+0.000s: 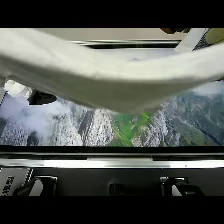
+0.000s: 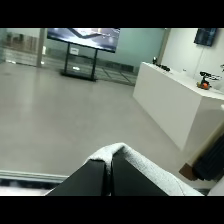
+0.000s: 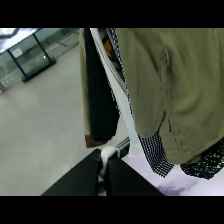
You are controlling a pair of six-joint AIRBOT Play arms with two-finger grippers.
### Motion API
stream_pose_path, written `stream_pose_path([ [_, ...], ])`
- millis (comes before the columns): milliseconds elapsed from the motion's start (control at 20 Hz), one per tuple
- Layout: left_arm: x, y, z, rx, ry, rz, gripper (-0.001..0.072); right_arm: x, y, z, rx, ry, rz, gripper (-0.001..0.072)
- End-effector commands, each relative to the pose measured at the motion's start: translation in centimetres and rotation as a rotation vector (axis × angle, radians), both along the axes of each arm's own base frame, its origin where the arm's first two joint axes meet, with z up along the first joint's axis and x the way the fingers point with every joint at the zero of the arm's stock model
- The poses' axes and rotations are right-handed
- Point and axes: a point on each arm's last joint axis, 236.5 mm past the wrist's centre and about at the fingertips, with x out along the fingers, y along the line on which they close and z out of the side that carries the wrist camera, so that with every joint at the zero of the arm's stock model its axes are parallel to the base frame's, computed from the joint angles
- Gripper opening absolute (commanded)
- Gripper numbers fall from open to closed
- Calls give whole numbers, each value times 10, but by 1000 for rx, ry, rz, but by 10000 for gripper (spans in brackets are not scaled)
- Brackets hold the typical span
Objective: Fold the clothes and pants, and hang the long-sleeved shirts on hangers.
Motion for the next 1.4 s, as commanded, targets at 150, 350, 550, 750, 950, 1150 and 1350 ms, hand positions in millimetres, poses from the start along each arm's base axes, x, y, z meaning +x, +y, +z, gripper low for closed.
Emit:
stream_pose_path([
  [150,40,12,-75,-71,270,-32,16,41,19,-61,145,201,86,34],
  [350,117,27,-225,-243,668,-131,16,154,59,-221,287,698,249,36],
  [550,164,9,-400,-399,1048,-199,16,231,106,-401,467,1091,407,35],
  [750,176,-21,-523,-461,1297,-221,16,275,141,-527,585,1213,473,36],
  [950,183,-29,-563,-473,1361,-209,16,285,146,-557,589,1219,486,87],
  [1150,186,-22,-562,-479,1346,-192,16,268,105,-527,486,1240,545,288],
  [1350,183,-19,-562,-485,1356,-195,16,225,37,-477,443,1260,547,421],
])
